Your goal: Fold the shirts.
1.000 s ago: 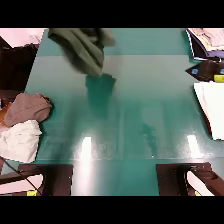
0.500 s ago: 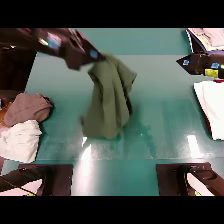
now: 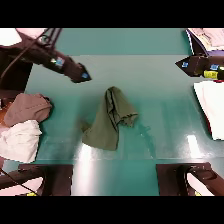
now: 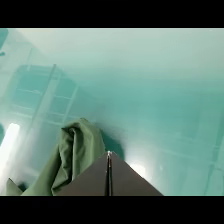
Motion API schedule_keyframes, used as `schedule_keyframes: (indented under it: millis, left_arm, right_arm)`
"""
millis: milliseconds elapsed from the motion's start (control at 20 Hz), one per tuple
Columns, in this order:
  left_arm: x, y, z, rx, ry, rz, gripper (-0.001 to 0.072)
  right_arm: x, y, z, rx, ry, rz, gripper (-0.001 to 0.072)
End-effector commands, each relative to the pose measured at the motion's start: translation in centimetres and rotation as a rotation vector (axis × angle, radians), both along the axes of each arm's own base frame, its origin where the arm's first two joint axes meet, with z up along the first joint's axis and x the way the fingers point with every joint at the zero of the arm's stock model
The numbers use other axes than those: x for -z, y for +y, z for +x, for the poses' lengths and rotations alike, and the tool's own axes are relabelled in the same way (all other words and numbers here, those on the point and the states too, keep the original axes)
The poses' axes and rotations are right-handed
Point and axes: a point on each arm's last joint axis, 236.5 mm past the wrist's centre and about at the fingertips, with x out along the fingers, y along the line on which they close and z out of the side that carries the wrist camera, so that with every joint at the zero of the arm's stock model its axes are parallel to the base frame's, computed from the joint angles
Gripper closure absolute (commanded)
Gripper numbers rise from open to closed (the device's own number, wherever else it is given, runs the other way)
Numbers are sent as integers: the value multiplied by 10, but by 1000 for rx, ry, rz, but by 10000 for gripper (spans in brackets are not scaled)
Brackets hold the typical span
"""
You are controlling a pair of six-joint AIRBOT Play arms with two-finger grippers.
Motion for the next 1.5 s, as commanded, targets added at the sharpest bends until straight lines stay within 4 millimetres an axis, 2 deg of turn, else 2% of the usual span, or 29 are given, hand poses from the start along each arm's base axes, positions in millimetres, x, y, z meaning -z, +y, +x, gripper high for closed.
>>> schedule_keyframes:
  millis: [0, 100, 200, 300, 400, 550, 700, 850, 1050, 1300, 1450]
  left_arm:
    - [47, 53, -20, -120, 184, 44, 103]
    - [98, 60, -59, -129, 338, 61, 103]
    - [138, 48, -102, -125, 482, 0, 103]
    - [160, 26, -136, -120, 584, -128, 103]
    - [171, 12, -156, -139, 652, -226, 103]
    - [198, 13, -179, -183, 732, -225, 103]
    - [216, 17, -189, -215, 759, -206, 102]
    - [229, 23, -189, -250, 749, -182, 102]
    - [237, 23, -183, -294, 730, -192, 102]
    - [235, 19, -176, -312, 711, -229, 105]
    - [238, 11, -186, -275, 719, -210, 105]
  right_arm:
    - [0, 0, 0, 0, 1, -4, 694]
    - [1, 0, 0, 0, 1, -4, 693]
    - [4, -1, 2, 1, 9, -4, 693]
    - [7, -1, 4, 1, 19, -5, 693]
    - [14, 0, 7, -2, 38, -4, 693]
    - [29, 2, 7, -19, 94, -12, 693]
    - [38, 4, 7, -30, 129, -10, 693]
    - [37, 4, 7, -27, 124, -10, 693]
    - [37, 4, 8, -27, 124, -9, 693]
    - [37, 4, 7, -28, 125, -9, 693]
    - [37, 5, 6, -31, 129, -9, 693]
